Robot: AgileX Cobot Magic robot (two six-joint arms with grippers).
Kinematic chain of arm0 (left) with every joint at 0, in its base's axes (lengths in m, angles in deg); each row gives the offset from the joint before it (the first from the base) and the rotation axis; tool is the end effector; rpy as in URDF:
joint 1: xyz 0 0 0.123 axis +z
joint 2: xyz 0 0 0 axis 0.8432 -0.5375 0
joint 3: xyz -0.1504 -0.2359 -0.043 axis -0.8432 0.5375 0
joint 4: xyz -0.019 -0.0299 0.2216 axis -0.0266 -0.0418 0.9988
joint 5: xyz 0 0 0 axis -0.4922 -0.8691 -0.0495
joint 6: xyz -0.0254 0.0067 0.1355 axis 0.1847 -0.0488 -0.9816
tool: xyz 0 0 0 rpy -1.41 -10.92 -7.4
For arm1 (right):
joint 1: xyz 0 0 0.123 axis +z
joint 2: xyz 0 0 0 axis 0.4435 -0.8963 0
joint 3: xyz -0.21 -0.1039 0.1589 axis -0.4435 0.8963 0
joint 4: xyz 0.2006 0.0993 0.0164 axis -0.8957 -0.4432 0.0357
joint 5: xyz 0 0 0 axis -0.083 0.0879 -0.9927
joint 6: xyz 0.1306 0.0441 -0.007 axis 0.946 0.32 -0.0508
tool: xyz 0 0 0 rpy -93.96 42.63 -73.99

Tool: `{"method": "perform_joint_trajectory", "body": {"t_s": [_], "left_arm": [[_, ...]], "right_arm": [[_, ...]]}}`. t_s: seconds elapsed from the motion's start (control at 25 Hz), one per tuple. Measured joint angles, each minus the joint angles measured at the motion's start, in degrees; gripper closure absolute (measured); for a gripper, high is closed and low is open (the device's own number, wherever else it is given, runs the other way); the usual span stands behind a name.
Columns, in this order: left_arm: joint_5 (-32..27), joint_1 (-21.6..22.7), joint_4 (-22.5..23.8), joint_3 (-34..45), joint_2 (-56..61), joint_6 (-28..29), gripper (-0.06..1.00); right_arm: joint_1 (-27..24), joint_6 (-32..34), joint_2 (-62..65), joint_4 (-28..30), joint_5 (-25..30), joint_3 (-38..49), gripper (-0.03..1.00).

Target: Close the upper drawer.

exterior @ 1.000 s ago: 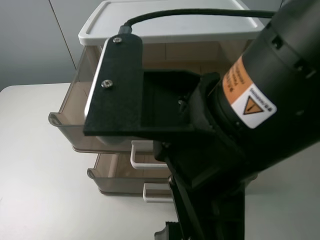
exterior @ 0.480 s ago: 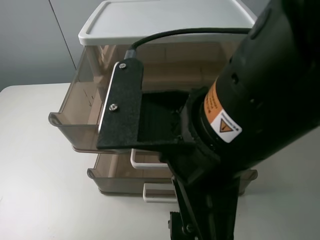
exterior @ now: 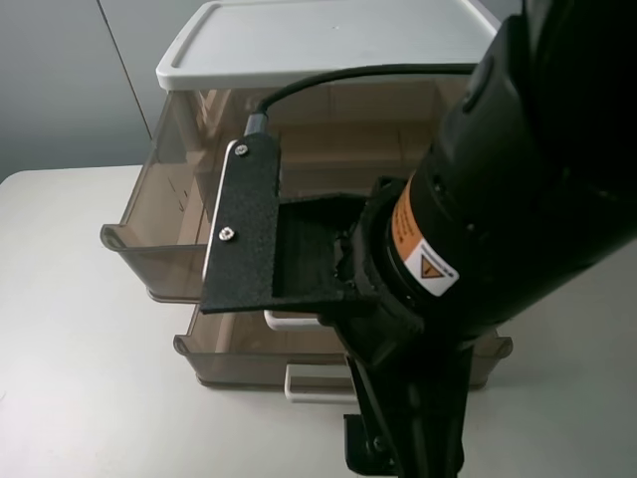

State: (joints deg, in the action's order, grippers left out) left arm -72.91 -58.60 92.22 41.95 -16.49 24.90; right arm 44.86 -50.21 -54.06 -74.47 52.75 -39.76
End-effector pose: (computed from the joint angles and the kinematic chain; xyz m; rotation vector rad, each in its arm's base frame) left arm 0.0116 0.0109 0.2429 -0.0339 2.0567 0.0684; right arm 0.0962 0.2250 0.2336 -2.0032 2.0563 -0.0216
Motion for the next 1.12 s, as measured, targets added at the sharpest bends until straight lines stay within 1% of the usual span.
{"method": "perform_joint_trajectory", "body": {"t_s": [0.16,0.28,0.52,0.76,0.92,1.12], "left_arm": [[0.00,0.00,0.00,0.00,0.00,0.00,0.20],[0.00,0.00,0.00,0.00,0.00,0.00,0.20],[0.00,0.00,0.00,0.00,0.00,0.00,0.20],[0.00,0.00,0.00,0.00,0.00,0.00,0.20],[0.00,0.00,0.00,0.00,0.00,0.00,0.20],[0.00,0.00,0.00,0.00,0.00,0.00,0.20]], "right_arm": [[0.00,0.86,-0.03,5.09,-0.18,0.00,0.33],[0.00,0.98,-0.13,7.12,-2.48,0.00,0.33],[0.00,0.98,-0.13,9.99,-6.70,0.00,0.33],[-0.14,0.98,-0.13,11.19,-7.39,0.00,0.33],[-2.25,0.98,-0.13,11.39,-7.66,0.00,0.33],[-4.30,0.98,-0.13,14.36,-9.37,0.00,0.33]]}}
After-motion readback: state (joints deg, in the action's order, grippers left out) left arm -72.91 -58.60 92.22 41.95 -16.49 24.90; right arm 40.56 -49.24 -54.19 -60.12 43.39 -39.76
